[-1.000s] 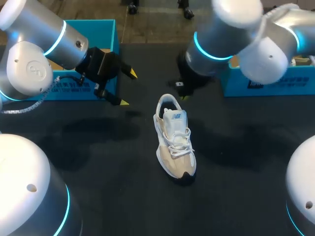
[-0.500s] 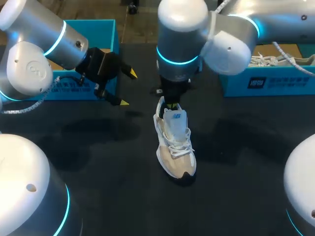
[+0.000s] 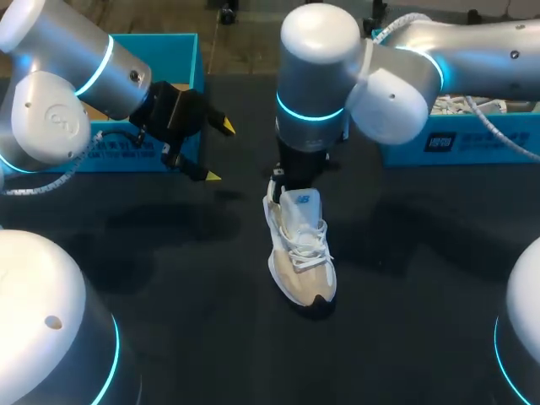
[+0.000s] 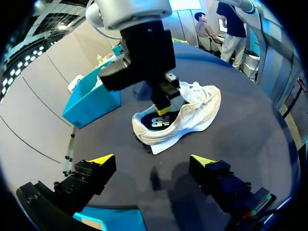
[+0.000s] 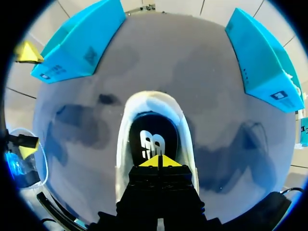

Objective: Take the shoe out of the shoebox, open the shoe tongue, remove and reinsert the insole, then place the shoe into the shoebox

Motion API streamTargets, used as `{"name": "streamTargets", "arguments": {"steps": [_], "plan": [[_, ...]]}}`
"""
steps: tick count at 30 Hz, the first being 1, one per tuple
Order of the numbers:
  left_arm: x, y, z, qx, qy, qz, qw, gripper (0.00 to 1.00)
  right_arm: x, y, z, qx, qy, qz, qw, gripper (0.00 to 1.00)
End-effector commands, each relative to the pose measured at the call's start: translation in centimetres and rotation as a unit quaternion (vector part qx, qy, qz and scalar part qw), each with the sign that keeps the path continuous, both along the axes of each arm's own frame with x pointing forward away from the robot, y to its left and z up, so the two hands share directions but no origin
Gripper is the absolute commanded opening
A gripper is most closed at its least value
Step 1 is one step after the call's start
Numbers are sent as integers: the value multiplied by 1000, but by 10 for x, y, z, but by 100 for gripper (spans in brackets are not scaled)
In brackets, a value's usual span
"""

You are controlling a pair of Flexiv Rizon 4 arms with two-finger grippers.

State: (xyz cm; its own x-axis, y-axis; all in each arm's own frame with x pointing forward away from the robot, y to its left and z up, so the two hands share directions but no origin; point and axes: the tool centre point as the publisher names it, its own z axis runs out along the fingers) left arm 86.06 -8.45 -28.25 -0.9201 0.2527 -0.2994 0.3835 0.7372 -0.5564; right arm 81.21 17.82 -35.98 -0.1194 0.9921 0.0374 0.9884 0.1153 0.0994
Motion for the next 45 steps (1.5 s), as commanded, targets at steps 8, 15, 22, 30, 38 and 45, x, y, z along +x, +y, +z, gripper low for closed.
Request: {"name": "streamTargets", "arguments": {"steps": [8, 15, 22, 30, 38, 45], "plan": [[-1, 1, 0, 0, -1, 0, 1000, 100, -2, 5, -22, 9, 31, -1, 999, 0], [-1, 1, 0, 0, -1, 0, 1000, 100, -1, 1, -19, -4, 29, -4, 1000, 0], [-1, 1, 0, 0, -1, 0, 1000, 100, 8, 8, -2, 2, -7, 3, 1000, 0], [-1, 1, 0, 0, -1, 0, 1000, 100, 20, 18, -31, 28, -16, 5, 999, 0], [-1, 1, 0, 0, -1, 0, 1000, 100, 19, 21, -33, 4, -19, 4, 1000, 0], [-1, 1, 0, 0, -1, 0, 1000, 100, 30, 24, -15, -7, -50, 10, 999, 0]]}}
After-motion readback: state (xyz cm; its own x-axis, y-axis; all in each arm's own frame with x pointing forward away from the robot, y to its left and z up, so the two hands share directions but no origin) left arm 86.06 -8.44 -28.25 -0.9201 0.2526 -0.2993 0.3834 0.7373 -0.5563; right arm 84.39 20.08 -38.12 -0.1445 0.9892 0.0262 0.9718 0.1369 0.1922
